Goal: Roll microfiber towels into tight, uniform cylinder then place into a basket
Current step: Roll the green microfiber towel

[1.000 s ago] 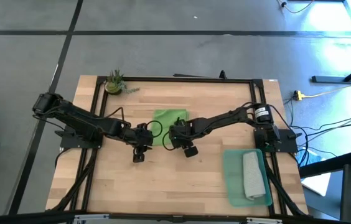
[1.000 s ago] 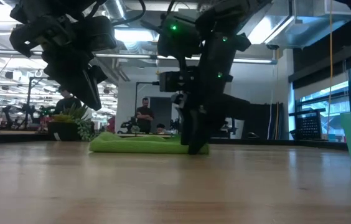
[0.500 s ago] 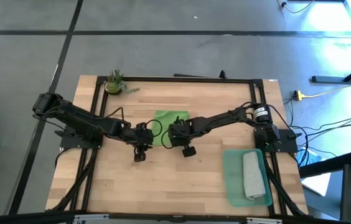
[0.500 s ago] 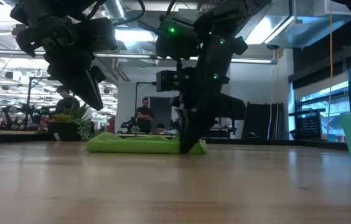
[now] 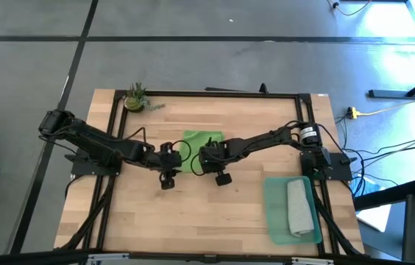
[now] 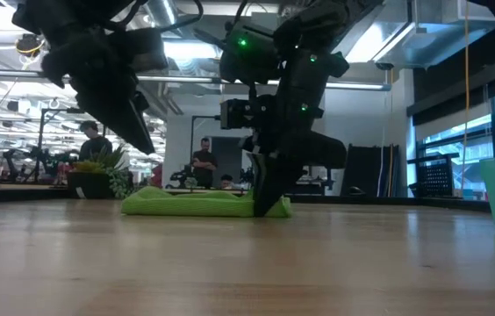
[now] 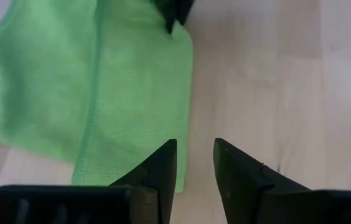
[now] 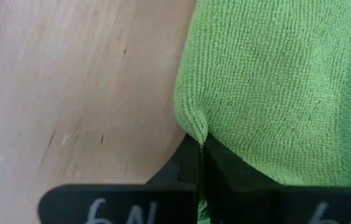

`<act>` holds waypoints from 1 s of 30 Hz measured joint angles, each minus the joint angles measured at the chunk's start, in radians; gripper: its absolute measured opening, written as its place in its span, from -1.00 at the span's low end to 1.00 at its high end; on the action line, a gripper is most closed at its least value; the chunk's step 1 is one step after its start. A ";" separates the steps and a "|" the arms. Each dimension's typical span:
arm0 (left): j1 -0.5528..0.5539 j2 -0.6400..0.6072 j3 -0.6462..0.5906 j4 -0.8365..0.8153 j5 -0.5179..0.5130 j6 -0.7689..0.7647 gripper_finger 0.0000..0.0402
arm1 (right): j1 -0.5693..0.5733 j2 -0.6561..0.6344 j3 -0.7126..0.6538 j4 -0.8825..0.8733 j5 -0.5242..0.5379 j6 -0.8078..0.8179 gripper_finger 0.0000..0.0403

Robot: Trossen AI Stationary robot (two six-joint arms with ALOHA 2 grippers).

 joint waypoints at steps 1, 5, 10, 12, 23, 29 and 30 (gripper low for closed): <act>-0.004 0.000 0.000 -0.001 0.006 0.007 -0.50 | 0.000 0.000 0.000 0.000 -0.001 0.002 -0.98; -0.019 0.018 -0.010 -0.008 0.007 0.048 -0.49 | -0.001 0.000 -0.001 0.004 -0.002 0.023 -0.98; -0.023 0.062 -0.015 -0.006 0.004 0.046 -0.50 | -0.002 0.000 -0.001 0.009 -0.009 0.027 -0.98; -0.023 0.087 -0.015 -0.002 0.003 0.046 -0.49 | -0.002 0.000 -0.001 0.010 -0.009 0.027 -0.98; -0.024 0.235 -0.014 0.020 -0.074 0.045 -0.51 | -0.002 0.000 -0.001 0.011 -0.010 0.027 -0.98; -0.025 0.240 -0.013 0.019 -0.085 0.045 -0.52 | -0.002 0.000 -0.001 0.011 -0.011 0.026 -0.98; -0.025 0.240 -0.013 0.019 -0.085 0.045 -0.53 | -0.002 0.000 -0.001 0.012 -0.011 0.026 -0.98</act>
